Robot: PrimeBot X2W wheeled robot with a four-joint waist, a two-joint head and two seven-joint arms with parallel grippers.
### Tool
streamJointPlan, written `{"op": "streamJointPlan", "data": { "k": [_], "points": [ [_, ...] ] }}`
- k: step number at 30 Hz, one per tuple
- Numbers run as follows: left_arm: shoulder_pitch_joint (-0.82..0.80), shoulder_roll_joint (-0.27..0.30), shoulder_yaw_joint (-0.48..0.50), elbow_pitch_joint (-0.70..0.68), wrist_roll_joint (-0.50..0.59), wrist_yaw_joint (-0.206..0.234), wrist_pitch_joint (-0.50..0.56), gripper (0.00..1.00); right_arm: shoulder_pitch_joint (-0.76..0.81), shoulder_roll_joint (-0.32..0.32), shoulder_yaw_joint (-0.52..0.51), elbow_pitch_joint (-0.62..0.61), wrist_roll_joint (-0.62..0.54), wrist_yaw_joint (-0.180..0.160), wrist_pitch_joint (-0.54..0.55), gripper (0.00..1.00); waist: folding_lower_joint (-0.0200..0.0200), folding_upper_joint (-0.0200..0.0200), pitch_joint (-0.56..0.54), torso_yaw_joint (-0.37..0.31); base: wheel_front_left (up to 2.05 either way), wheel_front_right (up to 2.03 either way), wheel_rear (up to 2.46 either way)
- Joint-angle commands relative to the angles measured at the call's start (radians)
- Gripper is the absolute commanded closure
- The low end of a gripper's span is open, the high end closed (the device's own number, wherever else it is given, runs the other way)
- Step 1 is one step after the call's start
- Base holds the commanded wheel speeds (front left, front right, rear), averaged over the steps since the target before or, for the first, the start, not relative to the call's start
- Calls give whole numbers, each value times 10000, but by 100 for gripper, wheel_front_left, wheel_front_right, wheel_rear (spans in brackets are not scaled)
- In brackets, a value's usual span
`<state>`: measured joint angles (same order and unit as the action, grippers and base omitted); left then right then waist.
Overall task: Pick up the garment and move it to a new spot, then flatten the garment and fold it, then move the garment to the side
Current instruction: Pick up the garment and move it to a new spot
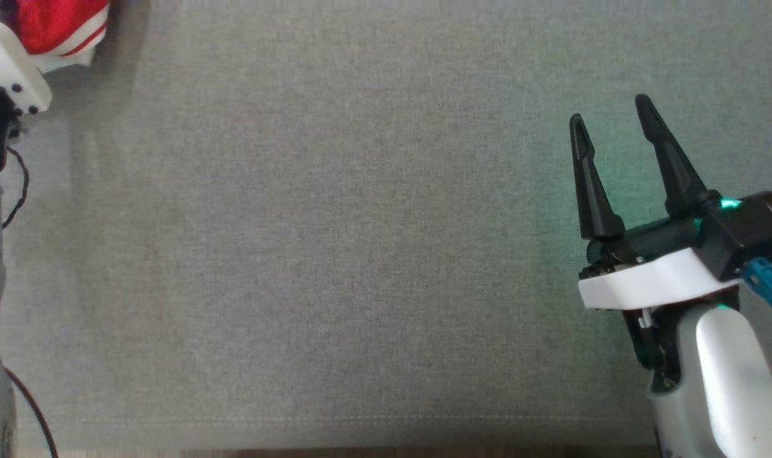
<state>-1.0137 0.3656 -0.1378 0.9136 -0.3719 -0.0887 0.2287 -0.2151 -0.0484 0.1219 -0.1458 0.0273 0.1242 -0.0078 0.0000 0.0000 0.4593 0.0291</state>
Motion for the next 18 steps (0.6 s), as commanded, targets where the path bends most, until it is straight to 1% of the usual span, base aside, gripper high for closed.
{"op": "streamJointPlan", "data": {
  "k": [1,6,11,15,18],
  "points": [
    [-506,647,121,-370,96,-26,-142,100,29,-18,180,-246,81,65,-102,0,0,0,-388,105,0,0,0],
    [-767,825,-309,-691,365,-180,-383,100,187,-18,143,61,334,65,-292,0,0,0,-1182,178,0,0,0],
    [-970,902,-791,-1194,475,-321,-492,100,396,-18,53,359,604,65,-497,0,0,0,-1963,103,0,0,0],
    [-1117,841,-1340,-1756,526,-384,-484,100,565,-18,-119,572,815,65,-672,0,0,0,-2539,-61,0,0,0],
    [-1231,709,-1813,-2245,489,-406,-427,100,673,-18,-212,755,998,65,-820,0,0,0,-2990,-312,0,0,0]
  ]
}}
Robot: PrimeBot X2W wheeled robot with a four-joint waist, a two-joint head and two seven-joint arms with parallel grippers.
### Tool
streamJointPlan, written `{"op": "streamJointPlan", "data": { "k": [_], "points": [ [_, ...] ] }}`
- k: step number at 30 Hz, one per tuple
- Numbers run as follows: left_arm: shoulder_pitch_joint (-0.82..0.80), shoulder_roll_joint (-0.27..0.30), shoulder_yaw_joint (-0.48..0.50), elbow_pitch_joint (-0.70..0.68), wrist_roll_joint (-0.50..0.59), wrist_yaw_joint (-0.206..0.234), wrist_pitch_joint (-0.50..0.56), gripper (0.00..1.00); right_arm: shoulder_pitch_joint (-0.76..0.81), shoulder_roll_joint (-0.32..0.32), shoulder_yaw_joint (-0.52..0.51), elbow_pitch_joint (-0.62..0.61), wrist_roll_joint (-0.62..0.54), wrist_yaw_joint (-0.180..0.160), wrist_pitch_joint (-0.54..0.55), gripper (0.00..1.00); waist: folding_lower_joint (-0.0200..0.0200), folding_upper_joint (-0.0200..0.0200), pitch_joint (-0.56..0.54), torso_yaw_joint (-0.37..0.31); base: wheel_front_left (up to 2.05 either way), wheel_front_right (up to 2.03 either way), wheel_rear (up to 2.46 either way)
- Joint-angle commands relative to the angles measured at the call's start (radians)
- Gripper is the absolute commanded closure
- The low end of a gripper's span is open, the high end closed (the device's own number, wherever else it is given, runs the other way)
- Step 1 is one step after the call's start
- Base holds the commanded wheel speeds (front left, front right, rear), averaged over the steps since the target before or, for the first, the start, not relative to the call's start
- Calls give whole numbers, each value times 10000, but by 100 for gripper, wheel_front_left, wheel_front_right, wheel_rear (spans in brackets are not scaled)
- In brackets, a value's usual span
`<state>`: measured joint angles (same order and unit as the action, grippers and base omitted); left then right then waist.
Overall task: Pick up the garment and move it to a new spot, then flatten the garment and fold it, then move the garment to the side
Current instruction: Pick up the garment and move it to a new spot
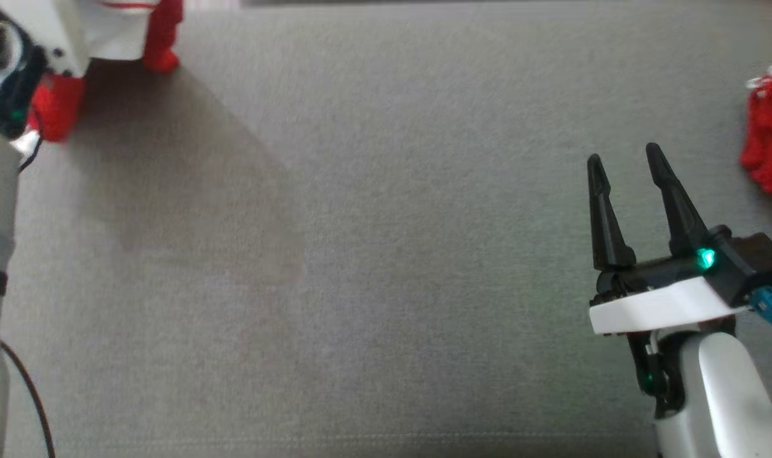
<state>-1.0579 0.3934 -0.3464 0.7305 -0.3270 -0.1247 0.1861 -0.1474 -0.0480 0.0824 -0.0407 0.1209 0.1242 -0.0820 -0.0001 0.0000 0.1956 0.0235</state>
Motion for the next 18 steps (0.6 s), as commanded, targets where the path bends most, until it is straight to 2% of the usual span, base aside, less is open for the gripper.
{"op": "streamJointPlan", "data": {
  "k": [1,8,14,18],
  "points": [
    [-852,376,113,-601,-1,-50,16,100,29,-22,160,-255,124,65,-125,0,1,0,-461,-355,0,0,0],
    [-1296,-271,-1169,-2074,-786,-57,-104,100,237,-22,12,-44,374,65,-312,0,1,0,-921,-1142,0,0,0],
    [-1517,-1145,-1539,-3063,-1768,-58,-525,100,331,-22,-71,-72,481,65,-374,0,1,0,-704,-1900,0,0,0],
    [-1057,-1209,-1662,-3231,-2097,-58,-514,100,339,-22,-90,-75,550,65,-416,0,1,0,-439,-2083,0,0,0]
  ]
}}
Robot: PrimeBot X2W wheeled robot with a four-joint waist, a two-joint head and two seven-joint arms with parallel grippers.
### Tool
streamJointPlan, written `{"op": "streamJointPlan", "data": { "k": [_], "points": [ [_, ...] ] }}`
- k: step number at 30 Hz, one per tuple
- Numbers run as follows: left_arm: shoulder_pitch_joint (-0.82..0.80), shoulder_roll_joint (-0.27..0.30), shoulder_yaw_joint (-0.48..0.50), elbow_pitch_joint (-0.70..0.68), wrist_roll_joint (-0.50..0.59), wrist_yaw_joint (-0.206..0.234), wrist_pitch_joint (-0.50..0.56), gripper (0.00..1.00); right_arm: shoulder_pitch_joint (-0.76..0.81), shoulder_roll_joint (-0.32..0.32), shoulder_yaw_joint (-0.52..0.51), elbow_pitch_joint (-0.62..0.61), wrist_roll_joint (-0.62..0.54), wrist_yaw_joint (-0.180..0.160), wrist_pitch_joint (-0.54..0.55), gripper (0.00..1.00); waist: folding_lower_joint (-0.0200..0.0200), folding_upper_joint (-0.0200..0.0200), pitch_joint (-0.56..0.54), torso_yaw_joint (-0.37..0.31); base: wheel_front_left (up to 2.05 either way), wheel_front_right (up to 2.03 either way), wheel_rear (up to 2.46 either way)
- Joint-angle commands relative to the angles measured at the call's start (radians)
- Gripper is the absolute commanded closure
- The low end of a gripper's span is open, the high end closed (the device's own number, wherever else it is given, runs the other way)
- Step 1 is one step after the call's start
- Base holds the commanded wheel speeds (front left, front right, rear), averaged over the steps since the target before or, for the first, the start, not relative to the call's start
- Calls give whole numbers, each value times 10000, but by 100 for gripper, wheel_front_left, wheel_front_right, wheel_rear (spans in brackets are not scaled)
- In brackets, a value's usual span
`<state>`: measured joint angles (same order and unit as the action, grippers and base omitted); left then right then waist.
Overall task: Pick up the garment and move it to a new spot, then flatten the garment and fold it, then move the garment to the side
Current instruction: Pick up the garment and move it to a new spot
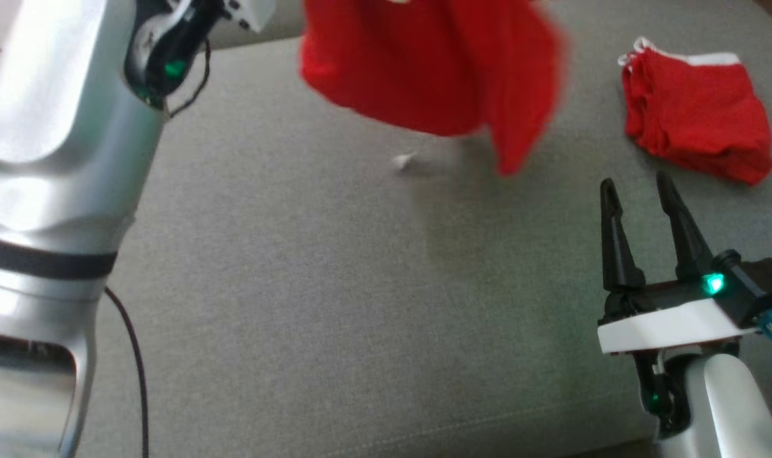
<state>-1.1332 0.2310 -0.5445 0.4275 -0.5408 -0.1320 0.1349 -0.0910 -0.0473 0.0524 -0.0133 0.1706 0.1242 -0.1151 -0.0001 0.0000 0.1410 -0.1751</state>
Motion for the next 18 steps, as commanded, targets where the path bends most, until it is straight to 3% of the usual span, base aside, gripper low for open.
{"op": "streamJointPlan", "data": {
  "k": [1,6,18],
  "points": [
    [-47,422,283,-185,-52,15,21,100,-216,-30,201,-339,73,65,-101,0,1,0,192,-126,0,0,0],
    [1624,521,300,375,-479,252,-89,100,-286,-30,214,-254,146,65,-231,0,1,0,558,-175,0,0,0],
    [4186,299,962,2227,-1051,1535,-1597,100,-499,-30,177,56,102,65,-317,0,1,0,740,194,0,0,0]
  ]
}}
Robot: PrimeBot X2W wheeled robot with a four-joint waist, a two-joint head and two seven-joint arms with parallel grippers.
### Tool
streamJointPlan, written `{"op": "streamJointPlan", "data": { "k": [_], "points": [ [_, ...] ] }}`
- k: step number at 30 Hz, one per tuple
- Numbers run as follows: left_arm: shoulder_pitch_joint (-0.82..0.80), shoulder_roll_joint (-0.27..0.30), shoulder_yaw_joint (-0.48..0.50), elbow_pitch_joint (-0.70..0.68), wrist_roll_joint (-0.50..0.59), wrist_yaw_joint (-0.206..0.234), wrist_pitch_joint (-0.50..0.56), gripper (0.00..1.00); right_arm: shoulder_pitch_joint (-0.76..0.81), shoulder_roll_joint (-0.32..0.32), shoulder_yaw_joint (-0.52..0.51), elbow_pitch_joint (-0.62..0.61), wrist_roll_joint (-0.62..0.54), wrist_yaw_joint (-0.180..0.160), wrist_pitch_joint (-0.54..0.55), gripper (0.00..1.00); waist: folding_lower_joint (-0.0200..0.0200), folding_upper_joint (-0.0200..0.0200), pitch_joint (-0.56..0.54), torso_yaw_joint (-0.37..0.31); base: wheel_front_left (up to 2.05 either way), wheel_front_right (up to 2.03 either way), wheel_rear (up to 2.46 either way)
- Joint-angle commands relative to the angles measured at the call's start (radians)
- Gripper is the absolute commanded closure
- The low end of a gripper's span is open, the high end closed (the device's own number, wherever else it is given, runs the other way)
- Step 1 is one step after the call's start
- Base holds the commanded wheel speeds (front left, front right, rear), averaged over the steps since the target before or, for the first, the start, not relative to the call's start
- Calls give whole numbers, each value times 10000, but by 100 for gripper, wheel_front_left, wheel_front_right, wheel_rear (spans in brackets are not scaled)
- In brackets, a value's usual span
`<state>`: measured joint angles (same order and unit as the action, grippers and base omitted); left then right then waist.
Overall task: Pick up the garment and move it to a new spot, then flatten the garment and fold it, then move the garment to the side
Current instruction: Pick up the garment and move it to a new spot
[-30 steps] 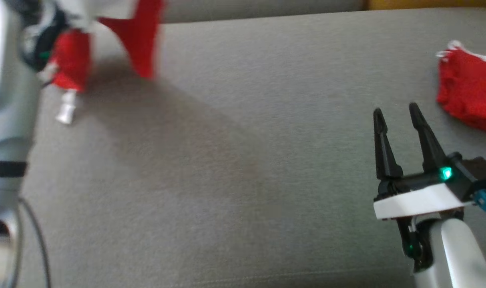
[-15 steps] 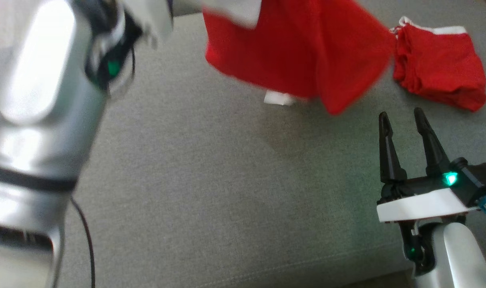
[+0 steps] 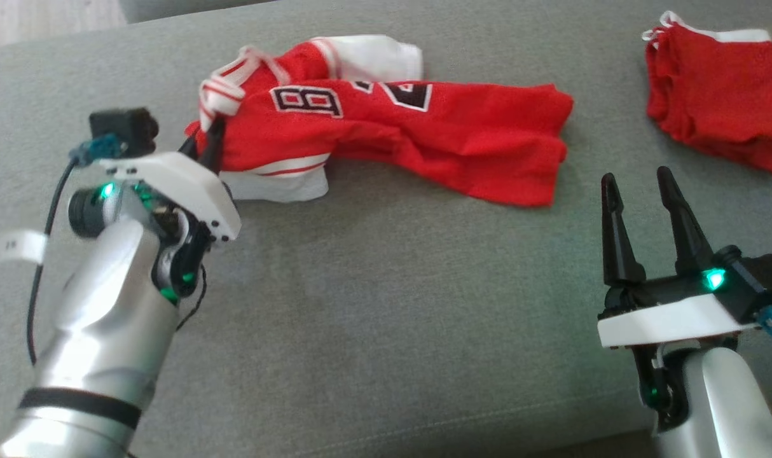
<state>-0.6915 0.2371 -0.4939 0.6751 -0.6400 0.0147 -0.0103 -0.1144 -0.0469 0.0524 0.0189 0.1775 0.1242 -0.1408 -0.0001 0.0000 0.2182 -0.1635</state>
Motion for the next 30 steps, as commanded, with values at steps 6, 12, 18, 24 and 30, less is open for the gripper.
{"op": "streamJointPlan", "data": {
  "k": [6,12,18,24,30],
  "points": [
    [384,-94,635,-166,-217,255,-1121,0,-220,-33,156,-165,-36,65,5,0,1,0,-226,506,0,0,0],
    [1179,-361,625,-651,-271,133,-2016,0,-56,-33,184,-126,-122,65,94,0,1,0,-630,952,0,0,0],
    [2371,-367,697,-1778,84,461,-2435,0,225,-33,-9,12,-222,65,156,0,1,0,-1205,1358,0,0,0],
    [3744,-411,894,-3169,514,975,-2506,0,510,-33,-129,259,-224,65,68,0,1,0,-1699,1650,0,0,0],
    [4802,-554,1057,-4344,996,1347,-2512,0,682,-33,-234,432,-168,65,-127,0,1,0,-1921,1861,0,0,0]
  ]
}}
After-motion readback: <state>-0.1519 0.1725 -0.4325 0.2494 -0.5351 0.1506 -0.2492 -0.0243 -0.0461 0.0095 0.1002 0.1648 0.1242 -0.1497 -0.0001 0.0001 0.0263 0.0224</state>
